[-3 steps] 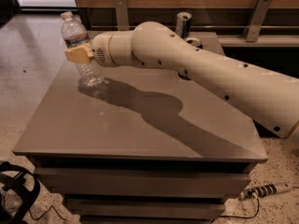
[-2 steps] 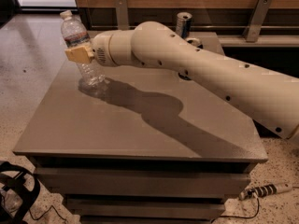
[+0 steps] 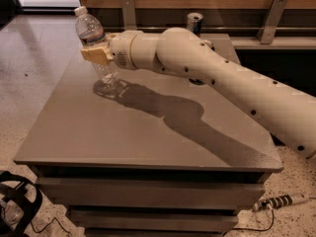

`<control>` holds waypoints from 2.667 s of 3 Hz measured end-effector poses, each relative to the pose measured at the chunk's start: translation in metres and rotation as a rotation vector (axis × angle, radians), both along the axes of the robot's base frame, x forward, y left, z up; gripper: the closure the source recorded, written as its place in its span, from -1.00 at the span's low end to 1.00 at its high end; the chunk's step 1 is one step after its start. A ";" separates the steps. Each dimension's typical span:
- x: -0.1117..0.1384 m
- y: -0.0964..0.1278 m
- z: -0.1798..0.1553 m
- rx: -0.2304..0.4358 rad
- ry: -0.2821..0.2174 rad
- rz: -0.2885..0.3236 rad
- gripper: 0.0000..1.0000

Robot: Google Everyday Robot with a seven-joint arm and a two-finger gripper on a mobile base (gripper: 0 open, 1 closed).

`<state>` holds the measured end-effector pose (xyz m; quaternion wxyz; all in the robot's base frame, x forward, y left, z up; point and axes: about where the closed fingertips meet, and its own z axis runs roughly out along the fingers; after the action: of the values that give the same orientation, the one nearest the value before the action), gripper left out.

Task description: Place water bottle upright

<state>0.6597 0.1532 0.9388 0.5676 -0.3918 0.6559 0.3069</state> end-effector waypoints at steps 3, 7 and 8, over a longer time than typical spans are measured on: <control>-0.012 -0.013 -0.004 -0.010 -0.070 -0.034 1.00; -0.001 -0.012 -0.038 0.085 0.005 -0.091 1.00; 0.002 -0.013 -0.042 0.101 0.009 -0.091 1.00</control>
Offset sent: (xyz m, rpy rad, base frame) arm -0.0086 -0.0174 -0.0021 -0.0036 -0.0895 -0.0212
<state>0.6613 0.1400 0.8965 0.5972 -0.3311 0.6592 0.3149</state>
